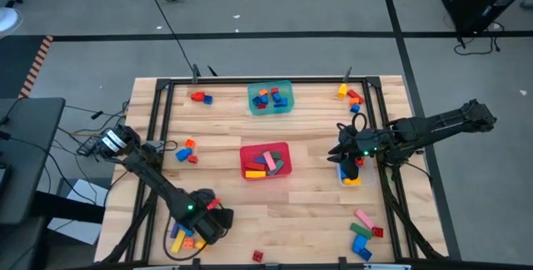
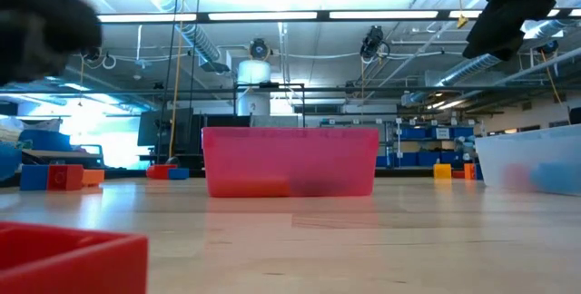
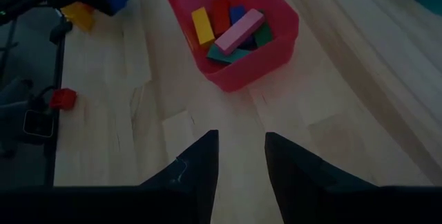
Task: Sort blocks by size
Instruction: Put the blue 1 stud game piece into the transparent bin
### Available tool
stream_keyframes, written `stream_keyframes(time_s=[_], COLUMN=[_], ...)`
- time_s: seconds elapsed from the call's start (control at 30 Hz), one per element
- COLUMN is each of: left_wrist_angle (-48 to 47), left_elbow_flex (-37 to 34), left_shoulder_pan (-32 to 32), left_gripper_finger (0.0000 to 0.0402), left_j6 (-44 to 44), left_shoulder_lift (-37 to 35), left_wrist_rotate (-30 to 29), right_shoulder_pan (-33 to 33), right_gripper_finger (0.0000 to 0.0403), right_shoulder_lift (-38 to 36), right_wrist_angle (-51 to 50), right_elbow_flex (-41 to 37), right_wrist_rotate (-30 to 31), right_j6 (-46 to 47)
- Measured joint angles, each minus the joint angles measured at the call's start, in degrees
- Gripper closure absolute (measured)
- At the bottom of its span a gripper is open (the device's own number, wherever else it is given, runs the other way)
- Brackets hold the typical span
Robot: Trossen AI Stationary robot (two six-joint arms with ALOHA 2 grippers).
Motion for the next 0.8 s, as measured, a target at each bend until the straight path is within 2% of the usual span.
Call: stream_keyframes(time_s=[0.2,0.37,0.57,0.73,0.8], left_wrist_angle=[0.38,0.40,1.90,13.37,18.60], left_elbow_flex=[5.15,9.55,11.88,12.08,12.11], left_shoulder_pan=[0.77,3.95,11.00,17.83,20.40], left_gripper_finger=[0.0260,0.0260,0.0260,0.0260,0.0260], left_j6=[7.82,21.32,40.15,62.73,71.35], left_shoulder_lift=[0.00,-0.60,-4.98,-9.86,-11.42], left_wrist_rotate=[-12.41,-20.64,-22.81,-23.11,-21.13], right_shoulder_pan=[0.00,0.00,0.00,0.00,0.00], right_gripper_finger=[0.0270,0.0266,0.0248,0.0226,0.0214], right_shoulder_lift=[0.00,0.28,3.23,7.12,8.98], right_wrist_angle=[1.93,8.06,18.86,32.01,38.91], right_elbow_flex=[0.00,0.00,0.00,0.00,0.00], right_wrist_rotate=[0.65,3.26,3.46,2.62,2.60], right_j6=[0.11,3.87,4.72,4.45,4.18])
